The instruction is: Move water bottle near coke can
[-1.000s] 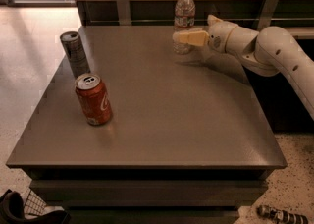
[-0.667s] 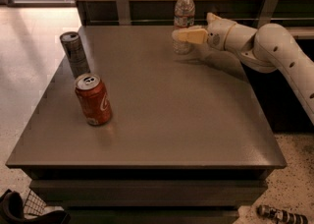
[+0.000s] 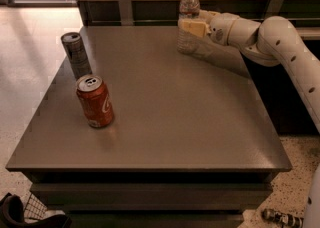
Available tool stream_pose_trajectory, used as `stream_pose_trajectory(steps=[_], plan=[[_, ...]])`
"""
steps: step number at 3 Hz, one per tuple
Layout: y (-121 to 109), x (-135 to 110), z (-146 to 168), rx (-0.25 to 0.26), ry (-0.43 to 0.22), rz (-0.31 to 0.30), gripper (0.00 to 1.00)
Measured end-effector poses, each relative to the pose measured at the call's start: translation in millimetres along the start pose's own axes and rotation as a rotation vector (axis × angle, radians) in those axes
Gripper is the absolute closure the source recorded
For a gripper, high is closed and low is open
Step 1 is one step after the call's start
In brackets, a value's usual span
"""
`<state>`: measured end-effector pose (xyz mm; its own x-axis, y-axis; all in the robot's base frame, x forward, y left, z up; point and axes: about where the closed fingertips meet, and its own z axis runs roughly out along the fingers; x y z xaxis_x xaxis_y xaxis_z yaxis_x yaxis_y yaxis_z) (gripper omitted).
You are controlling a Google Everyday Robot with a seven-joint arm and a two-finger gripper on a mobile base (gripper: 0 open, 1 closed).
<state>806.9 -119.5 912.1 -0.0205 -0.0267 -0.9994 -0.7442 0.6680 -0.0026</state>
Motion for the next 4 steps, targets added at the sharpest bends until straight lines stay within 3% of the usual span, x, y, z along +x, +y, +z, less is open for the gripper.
stream_pose_trajectory(steps=[2, 3, 4], plan=[[5.6, -1.2, 8.8, -0.016, -0.003, -0.002, 1.00], [6.4, -2.7, 11.1, -0.018, -0.001, -0.002, 1.00], [25.6, -40.3, 1.8, -0.003, -0.012, 0.011, 1.00]])
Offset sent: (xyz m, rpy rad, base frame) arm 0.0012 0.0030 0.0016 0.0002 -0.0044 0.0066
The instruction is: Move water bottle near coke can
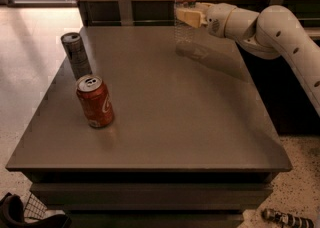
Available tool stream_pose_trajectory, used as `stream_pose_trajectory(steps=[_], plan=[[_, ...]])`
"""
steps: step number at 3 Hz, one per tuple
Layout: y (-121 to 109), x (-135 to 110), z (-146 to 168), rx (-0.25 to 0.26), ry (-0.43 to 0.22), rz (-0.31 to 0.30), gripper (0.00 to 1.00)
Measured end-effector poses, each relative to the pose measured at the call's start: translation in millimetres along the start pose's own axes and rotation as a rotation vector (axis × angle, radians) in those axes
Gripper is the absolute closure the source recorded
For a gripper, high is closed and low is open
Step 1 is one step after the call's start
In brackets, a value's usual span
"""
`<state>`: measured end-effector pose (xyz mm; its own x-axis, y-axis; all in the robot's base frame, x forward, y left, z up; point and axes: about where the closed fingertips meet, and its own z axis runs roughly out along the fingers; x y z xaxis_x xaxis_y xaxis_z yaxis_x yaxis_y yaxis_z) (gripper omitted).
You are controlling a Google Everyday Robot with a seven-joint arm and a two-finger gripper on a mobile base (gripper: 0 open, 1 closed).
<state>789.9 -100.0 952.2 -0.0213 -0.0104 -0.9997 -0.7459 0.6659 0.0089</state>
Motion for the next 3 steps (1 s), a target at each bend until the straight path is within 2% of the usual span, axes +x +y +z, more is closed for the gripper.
stream_pose_trajectory(steps=[1, 2, 3], plan=[[45.2, -44.4, -30.8, 0.028, -0.031, 0.009, 1.00], [103.0, -61.9, -55.7, 0.035, -0.046, 0.007, 1.00], [158.7, -52.3, -78.9, 0.019, -0.050, 0.020, 1.00]])
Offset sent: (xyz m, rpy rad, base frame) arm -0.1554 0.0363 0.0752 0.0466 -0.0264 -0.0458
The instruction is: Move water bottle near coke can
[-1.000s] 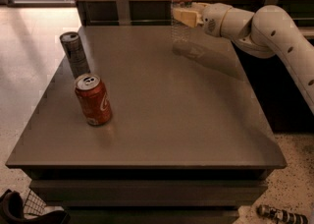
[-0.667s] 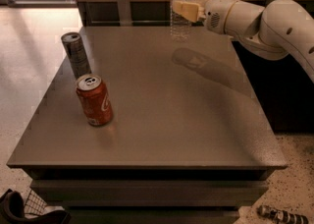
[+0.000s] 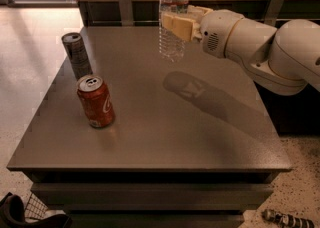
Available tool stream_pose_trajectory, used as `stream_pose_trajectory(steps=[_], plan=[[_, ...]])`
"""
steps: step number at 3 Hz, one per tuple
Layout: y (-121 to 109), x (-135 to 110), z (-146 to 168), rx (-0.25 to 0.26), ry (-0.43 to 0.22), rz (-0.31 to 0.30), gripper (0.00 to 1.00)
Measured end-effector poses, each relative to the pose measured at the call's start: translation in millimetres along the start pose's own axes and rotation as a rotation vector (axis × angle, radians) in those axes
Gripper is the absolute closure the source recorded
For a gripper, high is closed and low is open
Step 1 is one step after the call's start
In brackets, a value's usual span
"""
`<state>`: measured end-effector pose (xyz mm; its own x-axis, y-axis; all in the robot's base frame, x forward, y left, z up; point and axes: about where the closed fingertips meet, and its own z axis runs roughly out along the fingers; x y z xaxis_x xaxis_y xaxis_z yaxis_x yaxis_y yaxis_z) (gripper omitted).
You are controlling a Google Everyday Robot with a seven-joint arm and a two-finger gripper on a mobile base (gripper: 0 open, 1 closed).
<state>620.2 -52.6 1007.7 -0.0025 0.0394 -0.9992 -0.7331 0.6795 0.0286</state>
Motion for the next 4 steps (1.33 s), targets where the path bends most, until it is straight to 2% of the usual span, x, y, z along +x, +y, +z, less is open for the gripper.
stream_pose_trajectory(steps=[1, 2, 4], plan=[[30.5, 14.7, -15.5, -0.032, -0.017, -0.006, 1.00], [60.5, 36.9, -29.6, -0.107, -0.041, -0.023, 1.00], [98.3, 76.7, -38.3, -0.301, -0.086, -0.037, 1.00]])
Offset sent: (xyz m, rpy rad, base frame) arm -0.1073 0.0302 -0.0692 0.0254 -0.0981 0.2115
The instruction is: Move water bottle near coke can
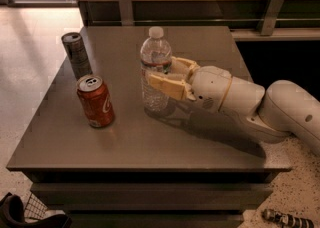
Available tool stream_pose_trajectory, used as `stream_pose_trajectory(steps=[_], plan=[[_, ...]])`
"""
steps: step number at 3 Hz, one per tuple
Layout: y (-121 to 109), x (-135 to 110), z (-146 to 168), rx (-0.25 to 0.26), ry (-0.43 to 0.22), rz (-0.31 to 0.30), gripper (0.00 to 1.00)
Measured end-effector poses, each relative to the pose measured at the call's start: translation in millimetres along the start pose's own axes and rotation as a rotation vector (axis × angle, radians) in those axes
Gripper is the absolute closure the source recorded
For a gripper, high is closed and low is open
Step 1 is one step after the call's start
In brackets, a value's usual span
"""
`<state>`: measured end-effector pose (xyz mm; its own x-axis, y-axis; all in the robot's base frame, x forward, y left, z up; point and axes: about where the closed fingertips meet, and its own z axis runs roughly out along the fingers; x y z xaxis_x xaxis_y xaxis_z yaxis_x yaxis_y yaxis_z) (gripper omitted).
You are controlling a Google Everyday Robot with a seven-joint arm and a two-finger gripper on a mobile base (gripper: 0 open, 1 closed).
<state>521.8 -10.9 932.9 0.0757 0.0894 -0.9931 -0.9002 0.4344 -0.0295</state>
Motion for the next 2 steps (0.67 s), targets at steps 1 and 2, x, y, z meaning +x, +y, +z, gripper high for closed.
stream_pose_trajectory(steps=[1, 2], plan=[[12.4, 12.3, 4.2, -0.086, 0.015, 0.001, 1.00], [23.0, 14.4, 12.4, -0.155, 0.053, -0.017, 1.00]])
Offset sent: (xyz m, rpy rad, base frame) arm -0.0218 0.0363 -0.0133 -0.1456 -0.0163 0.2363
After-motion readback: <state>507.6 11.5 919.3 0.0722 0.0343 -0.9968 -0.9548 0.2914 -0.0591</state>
